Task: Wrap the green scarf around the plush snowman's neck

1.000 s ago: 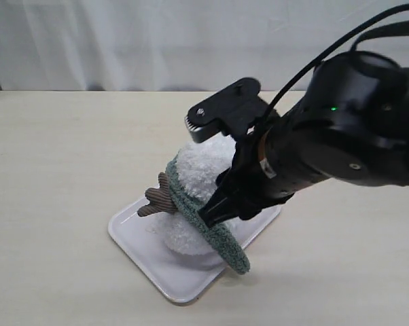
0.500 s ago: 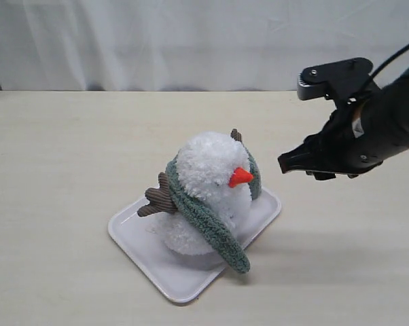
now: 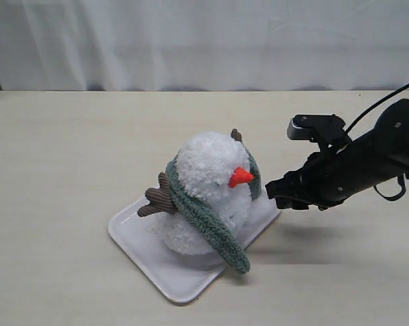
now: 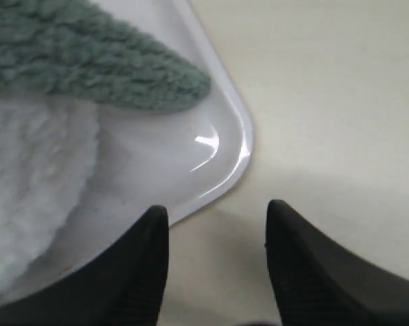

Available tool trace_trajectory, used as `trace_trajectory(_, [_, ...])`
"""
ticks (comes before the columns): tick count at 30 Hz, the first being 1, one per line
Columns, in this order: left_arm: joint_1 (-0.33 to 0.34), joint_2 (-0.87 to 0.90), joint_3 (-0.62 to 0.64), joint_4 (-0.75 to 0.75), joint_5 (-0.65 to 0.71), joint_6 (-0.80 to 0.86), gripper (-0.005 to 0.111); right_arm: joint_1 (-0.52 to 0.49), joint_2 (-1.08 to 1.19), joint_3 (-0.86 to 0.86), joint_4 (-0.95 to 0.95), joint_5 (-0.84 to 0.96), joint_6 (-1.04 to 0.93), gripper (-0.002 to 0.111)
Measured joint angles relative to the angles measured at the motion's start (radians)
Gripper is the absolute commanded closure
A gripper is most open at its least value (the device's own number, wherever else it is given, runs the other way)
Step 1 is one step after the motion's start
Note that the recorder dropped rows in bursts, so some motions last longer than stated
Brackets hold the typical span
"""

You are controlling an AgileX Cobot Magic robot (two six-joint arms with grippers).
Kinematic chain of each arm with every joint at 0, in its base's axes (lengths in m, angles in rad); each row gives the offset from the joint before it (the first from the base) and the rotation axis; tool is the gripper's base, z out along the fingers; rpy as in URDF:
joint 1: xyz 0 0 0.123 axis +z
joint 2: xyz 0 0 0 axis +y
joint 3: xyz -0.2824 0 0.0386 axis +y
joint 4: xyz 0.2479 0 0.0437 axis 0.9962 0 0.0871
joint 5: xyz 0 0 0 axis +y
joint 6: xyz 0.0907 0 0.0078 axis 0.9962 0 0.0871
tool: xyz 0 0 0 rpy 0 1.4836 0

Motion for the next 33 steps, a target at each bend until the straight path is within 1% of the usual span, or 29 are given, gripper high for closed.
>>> trace_trajectory(3, [0.000,0.000,0.000,0.000,0.000,0.000,0.107,-0.002,0.058,0.000,0.011,-0.085,-0.001,0.065])
trace_trajectory(6, [0.000,0.000,0.000,0.000,0.000,0.000,0.107,-0.002,0.107,-0.027,0.012,-0.103,-0.001,0.065])
trace_trajectory(12, [0.000,0.000,0.000,0.000,0.000,0.000,0.107,-0.002,0.202,-0.140,0.015,-0.034,0.001,0.065])
trace_trajectory(17, [0.000,0.000,0.000,0.000,0.000,0.000,0.107,-0.002,0.238,-0.165,0.015,-0.017,0.010,0.065])
trace_trajectory(19, [0.000,0.000,0.000,0.000,0.000,0.000,0.107,-0.002,0.241,-0.167,0.018,-0.004,0.014,0.070])
trace_trajectory(22, [0.000,0.000,0.000,0.000,0.000,0.000,0.107,-0.002,0.241,-0.167,0.022,0.020,0.017,0.091])
trace_trajectory(24, [0.000,0.000,0.000,0.000,0.000,0.000,0.107,-0.002,0.241,-0.167,0.032,0.032,0.021,0.102])
trace_trajectory(25, [0.000,0.000,0.000,0.000,0.000,0.000,0.107,-0.002,0.241,-0.167,0.055,0.034,0.029,0.104])
trace_trajectory(28, [0.000,0.000,0.000,0.000,0.000,0.000,0.107,-0.002,0.243,-0.154,0.122,0.030,0.027,0.104])
trace_trajectory(33, [0.000,0.000,0.000,0.000,0.000,0.000,0.107,-0.002,0.233,-0.087,0.313,-0.072,-0.049,0.104])
